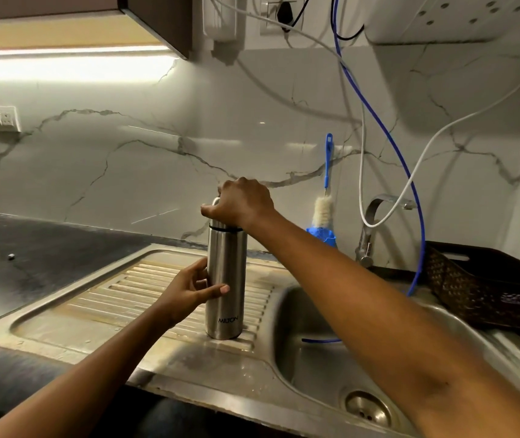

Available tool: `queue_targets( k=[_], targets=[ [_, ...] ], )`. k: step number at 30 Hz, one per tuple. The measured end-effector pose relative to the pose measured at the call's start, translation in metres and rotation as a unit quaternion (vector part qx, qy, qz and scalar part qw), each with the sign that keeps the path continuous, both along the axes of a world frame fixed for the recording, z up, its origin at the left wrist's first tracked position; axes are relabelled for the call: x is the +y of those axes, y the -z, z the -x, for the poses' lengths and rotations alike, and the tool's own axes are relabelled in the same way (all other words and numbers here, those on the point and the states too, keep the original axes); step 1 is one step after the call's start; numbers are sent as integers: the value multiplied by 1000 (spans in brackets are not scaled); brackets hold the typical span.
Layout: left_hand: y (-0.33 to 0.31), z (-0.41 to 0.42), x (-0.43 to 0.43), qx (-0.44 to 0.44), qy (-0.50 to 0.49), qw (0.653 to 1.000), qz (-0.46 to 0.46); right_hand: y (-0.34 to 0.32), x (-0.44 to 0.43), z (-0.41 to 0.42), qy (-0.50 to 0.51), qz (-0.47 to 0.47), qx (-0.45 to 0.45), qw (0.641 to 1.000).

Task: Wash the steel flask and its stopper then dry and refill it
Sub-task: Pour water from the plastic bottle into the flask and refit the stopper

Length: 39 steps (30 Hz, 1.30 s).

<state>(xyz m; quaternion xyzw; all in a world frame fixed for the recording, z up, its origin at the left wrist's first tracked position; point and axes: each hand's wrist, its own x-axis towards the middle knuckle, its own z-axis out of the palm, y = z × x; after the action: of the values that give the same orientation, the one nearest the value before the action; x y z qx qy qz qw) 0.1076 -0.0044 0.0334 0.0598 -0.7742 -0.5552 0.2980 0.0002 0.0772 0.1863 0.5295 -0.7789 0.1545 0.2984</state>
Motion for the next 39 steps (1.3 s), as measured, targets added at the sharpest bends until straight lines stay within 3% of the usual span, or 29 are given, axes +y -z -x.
queue_targets(
  k=[3, 5, 7, 9, 12, 14, 16, 20, 31, 39],
  targets=[
    [0, -4, 4, -11, 10, 1000, -7, 3, 8, -2, -12, 11, -52, 999],
    [3, -7, 5, -15, 20, 1000, -5, 7, 17, 1, -55, 4, -153, 987],
    [5, -11, 4, -15, 8, 1000, -22, 21, 32, 8, -136, 18, -312, 940],
    [4, -15, 0, -18, -33, 999, -12, 46, 49, 18, -193, 22, -459, 867],
    [0, -16, -1, -21, -59, 997, 37, 98, 66, 30, -208, -67, -542, 812],
    [0, -15, 2, -10, -53, 998, 21, 127, 67, 28, -221, -90, -569, 787],
    [1, -10, 3, -3, -46, 999, -3, 148, 59, 26, -226, -47, -583, 779],
    [-3, 12, -1, -3, -27, 999, -32, 151, 48, 44, -212, 13, -559, 802],
    [-14, 137, -29, 17, -28, 991, -131, 136, 6, 141, -154, 77, -557, 813],
    [2, 177, -45, 22, -55, 991, -118, 155, -25, 179, -137, 96, -569, 805]
  ],
)
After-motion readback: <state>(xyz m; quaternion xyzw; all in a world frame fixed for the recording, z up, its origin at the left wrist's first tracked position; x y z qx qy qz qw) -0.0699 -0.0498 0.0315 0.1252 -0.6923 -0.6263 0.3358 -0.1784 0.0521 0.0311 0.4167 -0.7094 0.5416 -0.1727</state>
